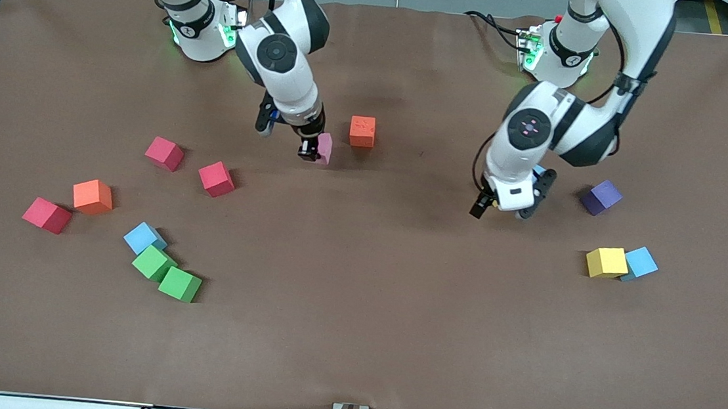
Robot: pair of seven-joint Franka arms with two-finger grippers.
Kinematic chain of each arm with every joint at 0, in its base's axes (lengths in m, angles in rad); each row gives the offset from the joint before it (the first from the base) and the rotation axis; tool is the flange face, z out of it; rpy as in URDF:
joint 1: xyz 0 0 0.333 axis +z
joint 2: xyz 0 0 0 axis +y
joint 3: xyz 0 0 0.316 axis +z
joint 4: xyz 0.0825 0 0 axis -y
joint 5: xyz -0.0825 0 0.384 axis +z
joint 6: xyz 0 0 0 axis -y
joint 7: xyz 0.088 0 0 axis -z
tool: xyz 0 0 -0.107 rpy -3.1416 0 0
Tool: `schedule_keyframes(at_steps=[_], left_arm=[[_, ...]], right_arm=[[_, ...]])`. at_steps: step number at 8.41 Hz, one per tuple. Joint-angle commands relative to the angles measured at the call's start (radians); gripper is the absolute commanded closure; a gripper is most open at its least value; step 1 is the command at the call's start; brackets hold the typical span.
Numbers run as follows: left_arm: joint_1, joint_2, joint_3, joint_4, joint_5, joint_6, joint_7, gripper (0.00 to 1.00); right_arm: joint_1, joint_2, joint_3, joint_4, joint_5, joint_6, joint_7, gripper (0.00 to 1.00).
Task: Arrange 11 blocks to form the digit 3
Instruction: 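Set lavender beside orange with the right gripper while the left gripper reaches yellow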
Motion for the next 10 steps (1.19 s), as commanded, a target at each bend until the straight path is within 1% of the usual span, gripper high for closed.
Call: schedule_keyframes(at_steps=[1, 3, 4, 5, 6, 8, 10], left_arm=[[0.041, -0.010, -0.021, -0.062, -0.018, 0.010, 0.056, 0.00], [0.046, -0.014, -0.021, -0.116, -0.018, 0.054, 0.062, 0.00], [0.046, -0.020, -0.021, -0.156, -0.016, 0.111, 0.062, 0.00], [0.046, -0.023, -0.023, -0.176, -0.011, 0.142, 0.065, 0.00], [0.047, -0.037, -0.023, -0.178, -0.011, 0.142, 0.073, 0.00], [0.049, -0.075, -0.023, -0.220, -0.011, 0.142, 0.114, 0.00], [0.067, -0.088, -0.023, -0.230, -0.011, 0.167, 0.138, 0.00]], right_arm=[[0.033, -0.028, -0.006, -0.046, 0.004, 0.018, 0.060, 1.00], [0.068, -0.028, -0.006, -0.058, 0.004, 0.030, 0.068, 1.00], [0.085, -0.028, -0.006, -0.060, 0.005, 0.041, 0.071, 1.00], [0.101, -0.026, -0.006, -0.063, 0.004, 0.049, 0.087, 1.00], [0.117, -0.022, -0.006, -0.076, 0.004, 0.076, 0.092, 1.00], [0.141, -0.016, -0.006, -0.084, 0.004, 0.083, 0.124, 1.00], [0.150, -0.005, -0.006, -0.084, 0.004, 0.083, 0.126, 1.00]])
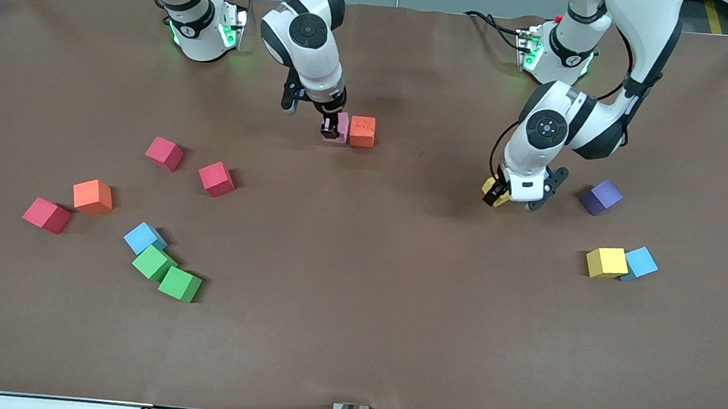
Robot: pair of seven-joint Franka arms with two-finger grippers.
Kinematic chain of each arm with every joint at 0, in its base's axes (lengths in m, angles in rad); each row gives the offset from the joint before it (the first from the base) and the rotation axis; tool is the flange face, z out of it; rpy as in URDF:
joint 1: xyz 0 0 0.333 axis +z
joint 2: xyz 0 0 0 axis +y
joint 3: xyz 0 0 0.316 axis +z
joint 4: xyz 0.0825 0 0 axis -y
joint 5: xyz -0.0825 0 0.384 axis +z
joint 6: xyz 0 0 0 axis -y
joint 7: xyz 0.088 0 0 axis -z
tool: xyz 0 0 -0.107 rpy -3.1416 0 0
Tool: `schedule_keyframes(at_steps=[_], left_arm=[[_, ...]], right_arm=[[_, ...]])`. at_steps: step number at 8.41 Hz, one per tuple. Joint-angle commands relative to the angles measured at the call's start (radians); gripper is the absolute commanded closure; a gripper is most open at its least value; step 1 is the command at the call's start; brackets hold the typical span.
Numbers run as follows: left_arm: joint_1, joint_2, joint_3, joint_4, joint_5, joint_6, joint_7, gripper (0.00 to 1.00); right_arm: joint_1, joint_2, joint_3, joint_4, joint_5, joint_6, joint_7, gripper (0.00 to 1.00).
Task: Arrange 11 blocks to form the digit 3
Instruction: 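Grasp the yellow cube next to the blue cube with the left gripper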
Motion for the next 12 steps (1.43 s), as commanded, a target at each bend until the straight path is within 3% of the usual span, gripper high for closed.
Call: schedule_keyframes(at_steps=[1, 3, 12], left_arm=[[0.030, -0.039, -0.012, -0.059, -0.011, 0.075, 0.044, 0.00], [0.049, -0.021, -0.012, -0.078, -0.011, 0.190, 0.059, 0.00], [0.041, -0.007, -0.010, -0.135, -0.005, 0.257, 0.163, 0.03]], right_arm=[[0.028, 0.005, -0.006, -0.025, 0.004, 0.025, 0.032, 1.00], [0.039, 0.032, -0.006, -0.025, 0.005, 0.066, 0.053, 1.00], [0.040, 0.069, -0.004, -0.022, 0.004, 0.100, 0.055, 1.00]])
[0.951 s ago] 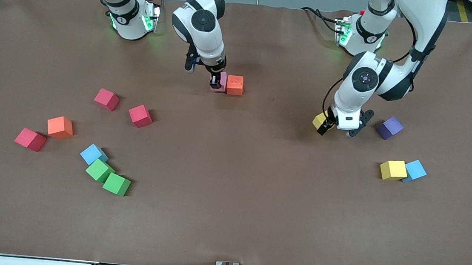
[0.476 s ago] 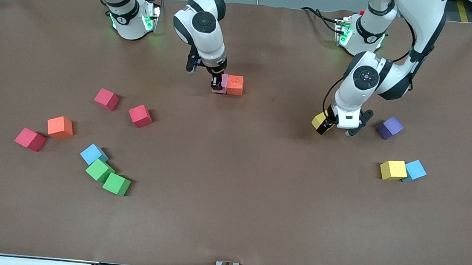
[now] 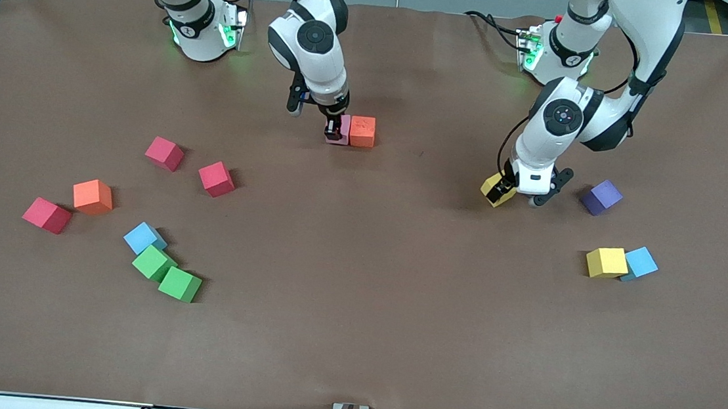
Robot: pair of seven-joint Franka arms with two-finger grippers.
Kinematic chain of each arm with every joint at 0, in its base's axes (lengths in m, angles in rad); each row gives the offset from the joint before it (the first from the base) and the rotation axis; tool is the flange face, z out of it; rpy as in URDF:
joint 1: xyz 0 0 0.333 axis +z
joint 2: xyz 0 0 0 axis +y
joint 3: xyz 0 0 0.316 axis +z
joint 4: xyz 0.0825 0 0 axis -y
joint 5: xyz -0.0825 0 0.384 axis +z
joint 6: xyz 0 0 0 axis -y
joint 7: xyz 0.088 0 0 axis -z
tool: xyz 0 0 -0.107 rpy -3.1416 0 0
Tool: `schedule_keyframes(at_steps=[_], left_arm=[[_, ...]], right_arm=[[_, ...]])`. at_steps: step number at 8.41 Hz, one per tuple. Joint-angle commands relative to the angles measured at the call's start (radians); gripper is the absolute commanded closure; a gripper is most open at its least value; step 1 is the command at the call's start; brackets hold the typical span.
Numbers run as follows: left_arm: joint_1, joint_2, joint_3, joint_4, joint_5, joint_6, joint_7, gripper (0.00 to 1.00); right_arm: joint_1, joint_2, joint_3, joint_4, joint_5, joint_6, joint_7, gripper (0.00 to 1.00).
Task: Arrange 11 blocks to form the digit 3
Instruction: 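Grasp the yellow cube next to the blue cube with the left gripper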
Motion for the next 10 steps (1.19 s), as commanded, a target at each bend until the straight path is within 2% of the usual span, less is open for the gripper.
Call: schedule_keyframes(at_steps=[1, 2, 4, 5, 6, 8, 10], left_arm=[[0.003, -0.003, -0.006, -0.008, -0.005, 0.017, 0.031, 0.08], [0.006, -0.003, -0.006, -0.008, -0.005, 0.017, 0.034, 0.19], [0.010, -0.006, -0.006, -0.002, -0.005, 0.017, 0.033, 0.41], [0.010, -0.009, -0.008, 0.000, -0.005, 0.016, 0.014, 0.48], [0.010, -0.015, -0.008, 0.001, -0.006, 0.013, -0.009, 0.49], [0.007, -0.019, -0.011, 0.010, -0.008, 0.011, -0.090, 0.49], [0.007, -0.019, -0.051, 0.021, -0.009, 0.011, -0.220, 0.51]], right_arm=[[0.018, 0.001, -0.005, -0.012, 0.004, 0.024, 0.027, 0.99], [0.025, 0.001, -0.005, -0.012, 0.004, 0.026, 0.027, 0.96], [0.031, 0.003, -0.005, -0.012, 0.004, 0.036, 0.024, 0.81], [0.033, 0.006, -0.005, -0.012, 0.004, 0.037, 0.024, 0.78], [0.033, 0.007, -0.005, -0.012, 0.004, 0.037, 0.024, 0.73], [0.033, 0.007, -0.005, -0.012, 0.004, 0.037, 0.024, 0.70], [0.033, 0.007, -0.005, -0.012, 0.004, 0.037, 0.024, 0.66]])
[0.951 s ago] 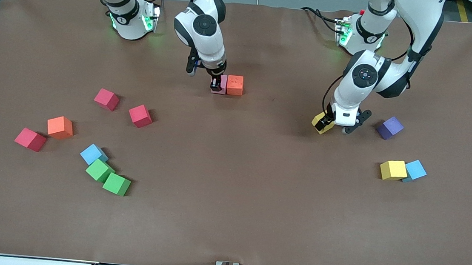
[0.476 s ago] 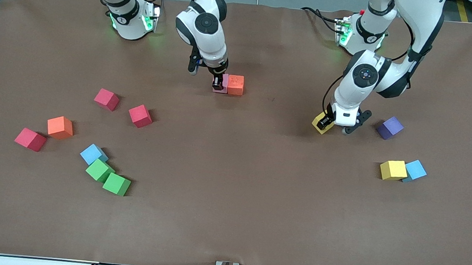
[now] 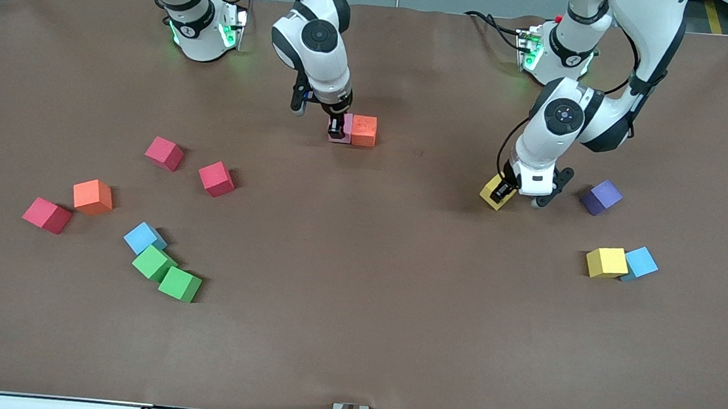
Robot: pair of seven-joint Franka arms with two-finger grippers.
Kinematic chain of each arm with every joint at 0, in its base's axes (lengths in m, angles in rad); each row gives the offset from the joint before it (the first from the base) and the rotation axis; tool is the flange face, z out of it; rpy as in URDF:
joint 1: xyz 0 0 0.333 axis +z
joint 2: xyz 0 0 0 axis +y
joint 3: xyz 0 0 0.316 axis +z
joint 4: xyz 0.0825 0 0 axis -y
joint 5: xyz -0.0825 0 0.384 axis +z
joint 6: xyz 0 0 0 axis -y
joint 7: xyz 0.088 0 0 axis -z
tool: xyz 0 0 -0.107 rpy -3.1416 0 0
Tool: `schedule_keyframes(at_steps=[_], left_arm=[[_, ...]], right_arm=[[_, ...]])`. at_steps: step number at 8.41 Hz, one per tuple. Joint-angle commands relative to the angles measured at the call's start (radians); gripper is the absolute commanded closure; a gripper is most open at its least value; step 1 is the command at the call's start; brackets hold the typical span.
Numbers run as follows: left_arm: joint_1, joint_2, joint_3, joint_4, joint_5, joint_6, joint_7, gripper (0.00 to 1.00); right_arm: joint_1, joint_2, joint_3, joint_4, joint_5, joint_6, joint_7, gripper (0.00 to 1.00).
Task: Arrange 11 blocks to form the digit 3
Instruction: 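Grasp the yellow cube next to the blue cube with the left gripper, then carry yellow beside orange with the left gripper while the right gripper withdraws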
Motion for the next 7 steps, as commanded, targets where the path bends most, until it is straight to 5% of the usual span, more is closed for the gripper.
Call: schedule_keyframes(at_steps=[1, 5, 7], left_arm=[[0.002, -0.016, -0.057, 0.007, -0.009, 0.003, -0.147, 0.51], [-0.007, 0.016, -0.182, 0.049, -0.017, 0.004, -0.506, 0.51], [-0.018, 0.039, -0.236, 0.085, -0.018, 0.004, -0.675, 0.51]], right_arm=[[0.012, -0.003, -0.008, -0.012, 0.005, 0.022, 0.033, 0.48], [0.014, -0.003, -0.008, -0.016, 0.004, 0.022, 0.042, 0.24], [0.014, -0.003, -0.008, -0.016, 0.004, 0.021, 0.045, 0.00]])
